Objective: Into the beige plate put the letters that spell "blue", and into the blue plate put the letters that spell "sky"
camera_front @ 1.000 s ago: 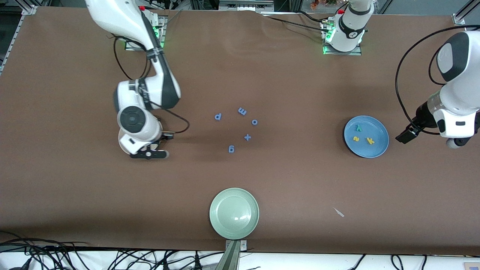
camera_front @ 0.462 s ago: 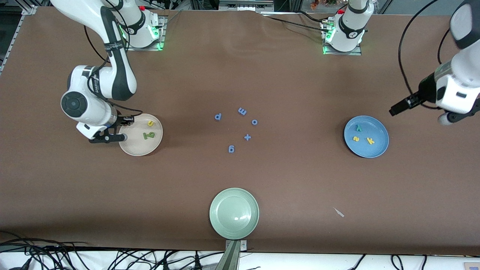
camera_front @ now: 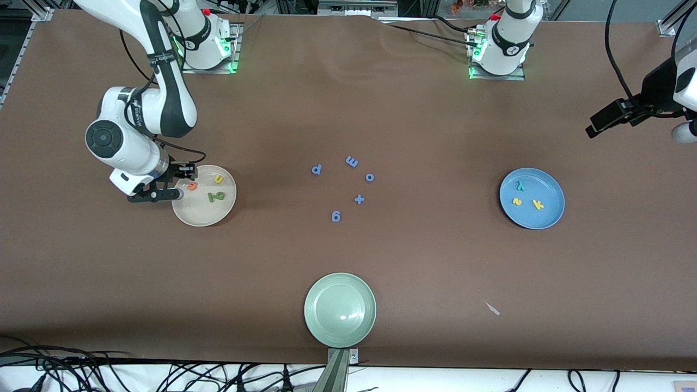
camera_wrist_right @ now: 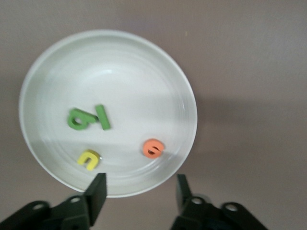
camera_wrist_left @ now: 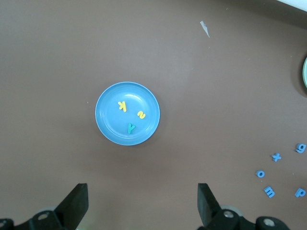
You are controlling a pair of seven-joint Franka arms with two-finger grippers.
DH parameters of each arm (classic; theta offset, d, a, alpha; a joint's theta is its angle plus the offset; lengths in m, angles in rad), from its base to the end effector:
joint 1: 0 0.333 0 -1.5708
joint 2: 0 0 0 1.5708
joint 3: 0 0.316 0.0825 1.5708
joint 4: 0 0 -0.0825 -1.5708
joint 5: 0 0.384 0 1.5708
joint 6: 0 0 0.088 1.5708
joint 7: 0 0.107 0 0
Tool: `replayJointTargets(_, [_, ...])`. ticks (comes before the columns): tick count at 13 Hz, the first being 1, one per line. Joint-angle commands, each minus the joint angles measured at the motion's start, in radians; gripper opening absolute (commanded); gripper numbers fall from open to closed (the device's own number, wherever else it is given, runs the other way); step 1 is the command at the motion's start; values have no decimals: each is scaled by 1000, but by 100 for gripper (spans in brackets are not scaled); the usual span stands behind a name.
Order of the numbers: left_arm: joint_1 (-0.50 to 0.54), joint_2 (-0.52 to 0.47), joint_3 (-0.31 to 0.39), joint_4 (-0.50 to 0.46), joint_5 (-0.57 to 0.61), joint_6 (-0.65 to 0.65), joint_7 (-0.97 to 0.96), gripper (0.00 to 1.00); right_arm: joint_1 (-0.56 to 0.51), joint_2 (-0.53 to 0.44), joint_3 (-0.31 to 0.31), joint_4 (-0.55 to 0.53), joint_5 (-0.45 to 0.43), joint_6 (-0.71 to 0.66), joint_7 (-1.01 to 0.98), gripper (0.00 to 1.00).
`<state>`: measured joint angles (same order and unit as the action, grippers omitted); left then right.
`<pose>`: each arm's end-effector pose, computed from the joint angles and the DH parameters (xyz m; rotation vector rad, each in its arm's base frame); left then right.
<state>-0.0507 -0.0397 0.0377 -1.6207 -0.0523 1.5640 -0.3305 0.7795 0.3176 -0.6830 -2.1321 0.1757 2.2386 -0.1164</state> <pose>0.5408 -0.0122 0.6223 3.0524 0.4887 -0.0401 0.5511 0.0617 0.2792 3.0627 0.1619 -0.1998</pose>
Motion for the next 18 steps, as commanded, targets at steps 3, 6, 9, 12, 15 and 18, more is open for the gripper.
replayJointTargets(3, [6,43,2,59,-12,-29,56,100,4,12,2,259,-1,-226,100,100])
replayJointTargets(6, [11,41,8,67,-11,-30,113,100,0,3,-47,363,-4,-284,96,100])
replayJointTargets(9, [5,43,4,73,24,-53,117,100,-13,11,-78,484,-24,-378,64,100])
replayJointTargets(12, [-5,46,1,71,68,-65,180,100,-55,-27,-9,486,-19,-387,72,100])
replayJointTargets(15, [-5,47,-2,71,68,-93,183,100,-227,-121,184,492,-100,-431,81,100])
replayJointTargets(18, [-9,47,-4,71,68,-125,183,100,-432,-219,379,492,-133,-511,83,100])
